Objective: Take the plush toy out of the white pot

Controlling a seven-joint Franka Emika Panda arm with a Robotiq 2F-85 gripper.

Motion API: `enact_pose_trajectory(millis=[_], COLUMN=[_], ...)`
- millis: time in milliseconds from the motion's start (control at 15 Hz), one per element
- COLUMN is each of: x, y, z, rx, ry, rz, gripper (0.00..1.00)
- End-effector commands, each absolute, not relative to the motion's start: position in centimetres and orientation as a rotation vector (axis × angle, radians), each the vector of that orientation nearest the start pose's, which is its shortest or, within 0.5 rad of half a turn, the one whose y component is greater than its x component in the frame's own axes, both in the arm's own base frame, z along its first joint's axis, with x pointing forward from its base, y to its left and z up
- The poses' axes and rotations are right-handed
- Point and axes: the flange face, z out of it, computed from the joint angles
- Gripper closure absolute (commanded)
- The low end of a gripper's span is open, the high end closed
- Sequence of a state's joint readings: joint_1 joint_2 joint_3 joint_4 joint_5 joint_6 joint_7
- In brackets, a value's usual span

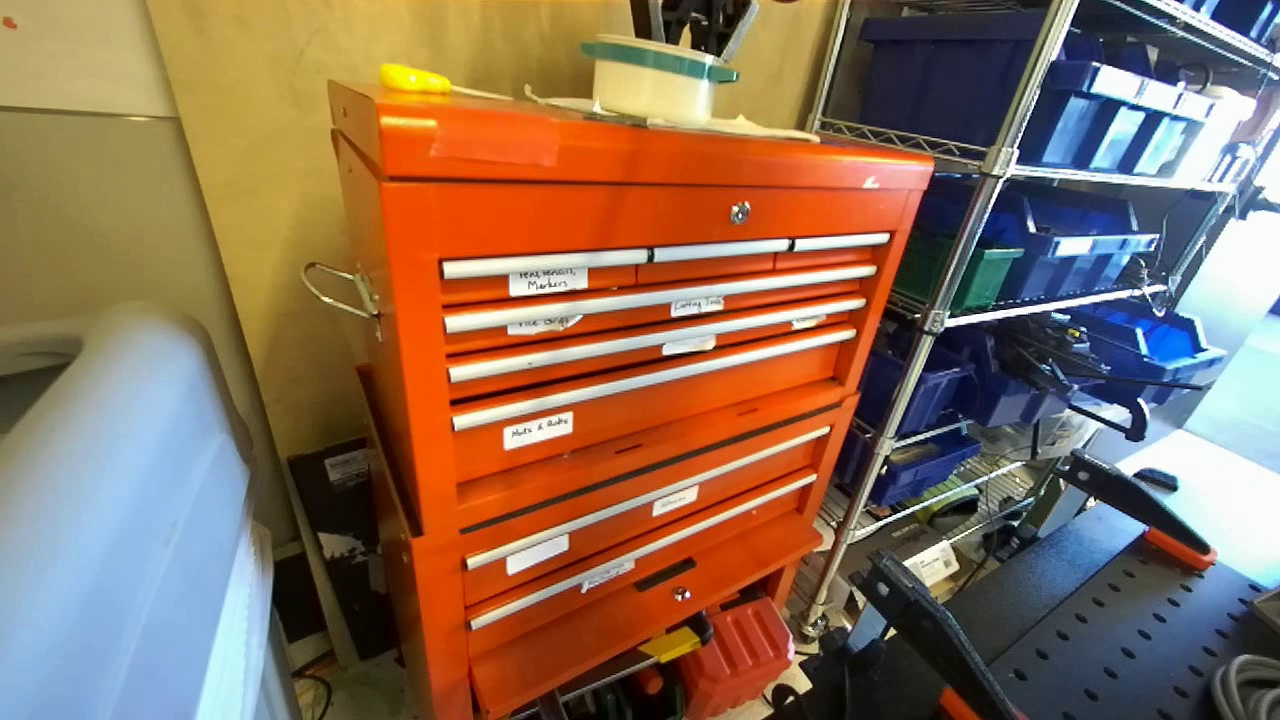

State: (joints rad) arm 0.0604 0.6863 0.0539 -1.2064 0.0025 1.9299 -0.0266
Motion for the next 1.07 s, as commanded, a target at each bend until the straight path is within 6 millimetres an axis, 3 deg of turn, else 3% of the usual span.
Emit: enact_pose_trajectory(millis=[0, 67, 467, 733, 1000], x=[74.3, 74.3, 74.1, 73.9, 74.4], y=[7.8, 7.8, 7.4, 6.3, 5.0], z=[38.0, 38.3, 39.9, 42.1, 45.6], rx=[-3.127, -3.129, -3.166, -3.195, -3.112], ry=[-0.203, -0.211, -0.264, -0.354, -0.356], rz=[-0.037, -0.038, -0.018, 0.011, -0.107], gripper=[0.94, 0.99, 1.00, 1.00, 1.00])
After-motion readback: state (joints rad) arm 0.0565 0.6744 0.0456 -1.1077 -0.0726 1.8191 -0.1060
